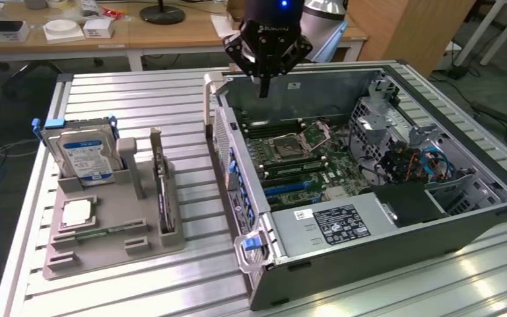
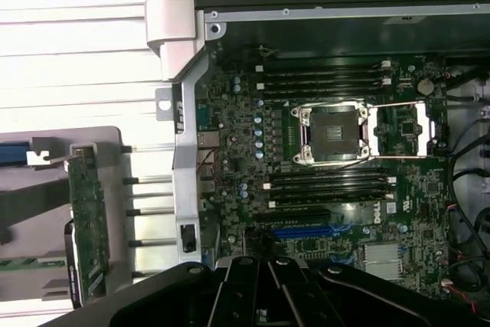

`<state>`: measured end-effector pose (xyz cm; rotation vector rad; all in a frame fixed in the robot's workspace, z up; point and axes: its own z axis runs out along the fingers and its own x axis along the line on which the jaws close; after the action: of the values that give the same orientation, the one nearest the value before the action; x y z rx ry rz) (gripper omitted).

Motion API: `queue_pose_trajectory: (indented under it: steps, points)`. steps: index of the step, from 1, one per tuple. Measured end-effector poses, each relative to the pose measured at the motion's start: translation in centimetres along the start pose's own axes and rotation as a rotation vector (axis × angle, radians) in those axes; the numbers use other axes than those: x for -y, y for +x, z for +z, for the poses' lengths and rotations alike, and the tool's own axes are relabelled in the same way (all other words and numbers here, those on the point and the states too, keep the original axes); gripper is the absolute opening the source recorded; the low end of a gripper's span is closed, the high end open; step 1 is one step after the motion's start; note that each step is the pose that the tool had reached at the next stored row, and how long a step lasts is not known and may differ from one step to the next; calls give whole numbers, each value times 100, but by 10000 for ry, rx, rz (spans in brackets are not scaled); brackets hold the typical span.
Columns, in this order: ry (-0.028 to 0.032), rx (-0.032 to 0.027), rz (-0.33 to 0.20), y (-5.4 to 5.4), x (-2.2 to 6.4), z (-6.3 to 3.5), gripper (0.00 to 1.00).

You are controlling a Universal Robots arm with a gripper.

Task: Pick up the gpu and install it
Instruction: 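Reach for the gpu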

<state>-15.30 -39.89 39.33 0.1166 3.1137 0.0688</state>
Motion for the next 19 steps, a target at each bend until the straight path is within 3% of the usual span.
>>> queue_pose_trajectory:
  steps: [19]
  points:
    - [0, 0, -1, 172, 13, -4, 10]
